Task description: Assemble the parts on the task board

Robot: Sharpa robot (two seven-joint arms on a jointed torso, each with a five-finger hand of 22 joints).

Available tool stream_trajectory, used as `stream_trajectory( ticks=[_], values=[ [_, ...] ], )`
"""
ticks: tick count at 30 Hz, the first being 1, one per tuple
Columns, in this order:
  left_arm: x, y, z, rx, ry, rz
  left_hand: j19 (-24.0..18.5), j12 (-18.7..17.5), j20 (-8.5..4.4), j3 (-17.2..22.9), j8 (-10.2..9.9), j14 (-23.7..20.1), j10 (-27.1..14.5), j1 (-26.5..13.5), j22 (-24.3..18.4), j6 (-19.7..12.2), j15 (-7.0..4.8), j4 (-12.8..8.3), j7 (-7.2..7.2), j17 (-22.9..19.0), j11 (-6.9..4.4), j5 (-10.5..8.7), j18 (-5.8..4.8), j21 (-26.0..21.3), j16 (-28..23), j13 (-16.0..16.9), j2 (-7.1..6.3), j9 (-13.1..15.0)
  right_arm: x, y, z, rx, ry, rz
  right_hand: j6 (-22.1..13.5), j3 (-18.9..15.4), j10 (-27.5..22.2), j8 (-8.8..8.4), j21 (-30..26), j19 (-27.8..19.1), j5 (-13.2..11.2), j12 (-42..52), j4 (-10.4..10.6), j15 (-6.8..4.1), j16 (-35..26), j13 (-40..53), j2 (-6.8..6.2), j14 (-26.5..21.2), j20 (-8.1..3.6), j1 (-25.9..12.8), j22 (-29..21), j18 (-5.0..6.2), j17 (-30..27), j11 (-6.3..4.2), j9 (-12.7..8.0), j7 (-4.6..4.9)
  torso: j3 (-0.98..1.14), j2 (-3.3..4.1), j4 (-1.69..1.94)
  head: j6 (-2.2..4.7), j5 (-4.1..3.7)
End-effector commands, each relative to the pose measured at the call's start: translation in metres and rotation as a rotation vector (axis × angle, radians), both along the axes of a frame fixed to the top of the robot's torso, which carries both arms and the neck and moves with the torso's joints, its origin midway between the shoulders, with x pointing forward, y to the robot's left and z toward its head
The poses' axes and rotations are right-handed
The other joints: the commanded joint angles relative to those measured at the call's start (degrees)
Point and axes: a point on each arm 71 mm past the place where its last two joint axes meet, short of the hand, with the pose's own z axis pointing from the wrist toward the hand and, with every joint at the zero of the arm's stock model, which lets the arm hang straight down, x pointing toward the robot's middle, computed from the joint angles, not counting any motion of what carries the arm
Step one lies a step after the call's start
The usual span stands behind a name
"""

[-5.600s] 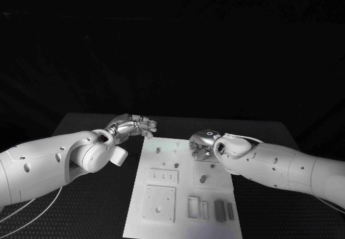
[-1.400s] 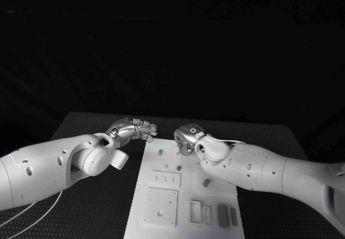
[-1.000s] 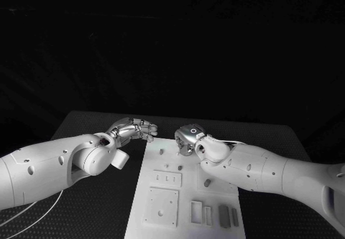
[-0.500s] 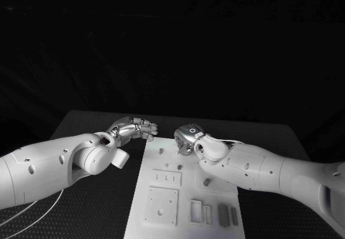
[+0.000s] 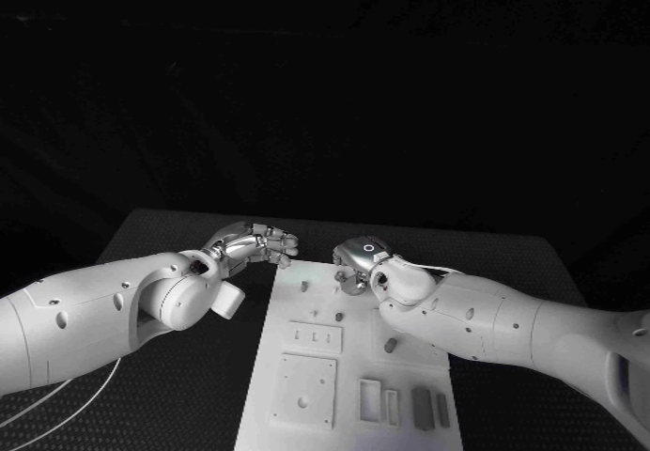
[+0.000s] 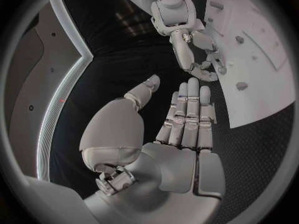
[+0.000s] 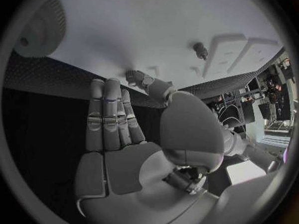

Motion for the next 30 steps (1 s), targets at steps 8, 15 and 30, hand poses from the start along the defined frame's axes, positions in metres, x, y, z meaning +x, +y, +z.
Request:
stream_trajectory(
  ticks=[8, 15, 30],
  values=[
    [0.000, 0.001, 0.001, -0.003, -0.005, -0.003, -0.39, -0.41, -0.20, -0.07, -0.39, -0.27, -0.20, -0.60, -0.09, -0.28, -0.03, 0.36, 0.11, 0.09, -0.11, -0.23, 0.90, 0.41, -0.23, 0.06, -0.17, 0.07, -0.001, -0.017, 0.009, 0.109, -0.033, -0.018, -1.05, -0.43, -1.41, -0.22, -0.30, -0.52, -0.11, 0.17, 0.92, 0.52, 0.52, -1.79, -1.18, -0.57, 0.20, 0.52, 1.02, 0.84, -0.42, 0.42, -0.22, 0.27, 0.07, 0.00, -0.14, 0.35, -0.16],
    [0.001, 0.005, 0.001, -0.004, -0.010, 0.004, -0.41, -0.43, -0.20, -0.06, -0.40, -0.27, -0.19, -0.57, -0.10, -0.28, -0.04, 0.35, 0.11, 0.10, -0.11, -0.23, 0.90, 0.42, -0.25, 0.07, -0.18, 0.08, 0.000, -0.045, 0.031, 0.214, 0.029, -0.024, -0.37, -0.69, 2.70, 0.43, 1.30, 1.30, -0.11, 1.72, 1.58, -0.63, 2.86, -1.81, -1.13, 0.86, -0.58, 0.99, 1.46, 0.84, 0.03, -0.81, -0.11, -0.17, 0.10, -0.09, -0.41, 1.01, -0.41],
    [0.008, 0.013, -0.002, 0.005, -0.017, 0.025, -0.50, -0.57, -0.20, -0.06, -0.49, -0.34, -0.30, -0.50, -0.17, -0.35, -0.01, 0.27, 0.06, 0.14, -0.10, -0.22, 0.87, 0.45, -0.36, 0.08, -0.36, 0.12, 0.006, -0.126, 0.037, 0.229, 0.318, -0.116, 0.02, -7.77, 12.72, 0.98, 11.74, 3.08, 0.20, 15.83, 1.41, -4.96, 14.35, 18.79, 0.64, 0.55, -3.17, -1.00, 1.57, 0.84, 4.34, -5.38, 1.14, -1.53, 1.13, -0.68, -1.52, 1.44, -0.11]
  ],
)
